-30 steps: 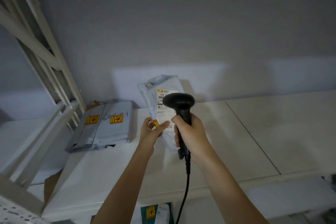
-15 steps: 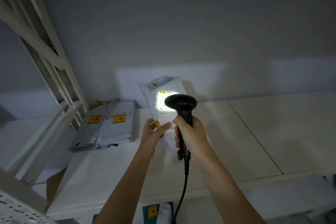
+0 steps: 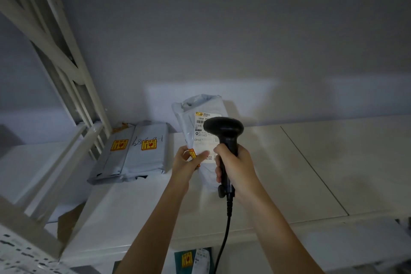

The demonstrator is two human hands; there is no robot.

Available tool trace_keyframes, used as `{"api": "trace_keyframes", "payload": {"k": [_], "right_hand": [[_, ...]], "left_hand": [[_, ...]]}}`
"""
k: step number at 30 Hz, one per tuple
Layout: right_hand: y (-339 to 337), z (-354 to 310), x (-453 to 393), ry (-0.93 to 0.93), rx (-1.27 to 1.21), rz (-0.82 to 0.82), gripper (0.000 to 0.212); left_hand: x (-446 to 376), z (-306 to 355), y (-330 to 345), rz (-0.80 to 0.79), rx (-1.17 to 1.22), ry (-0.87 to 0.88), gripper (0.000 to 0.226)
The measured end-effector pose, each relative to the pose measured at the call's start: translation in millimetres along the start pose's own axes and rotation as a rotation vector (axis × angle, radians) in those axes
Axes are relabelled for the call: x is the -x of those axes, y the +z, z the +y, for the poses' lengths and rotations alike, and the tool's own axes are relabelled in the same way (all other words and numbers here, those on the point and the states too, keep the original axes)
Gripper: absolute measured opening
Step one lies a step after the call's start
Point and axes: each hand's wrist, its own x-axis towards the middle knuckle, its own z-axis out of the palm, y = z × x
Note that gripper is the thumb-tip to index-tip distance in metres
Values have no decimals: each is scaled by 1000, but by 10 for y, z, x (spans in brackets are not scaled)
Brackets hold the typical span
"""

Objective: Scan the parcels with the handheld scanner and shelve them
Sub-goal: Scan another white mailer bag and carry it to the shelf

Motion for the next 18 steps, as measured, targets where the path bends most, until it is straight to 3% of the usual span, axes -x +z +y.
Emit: {"api": "trace_keyframes", "payload": {"k": [9,18], "right_hand": [[19,82,-36,9,-11,1,9],[-175,495,-673,133,158,87,10]], "left_hand": [[25,-20,-85,22,21,-21,47],[74,160,-532,251,112,49,33]]}}
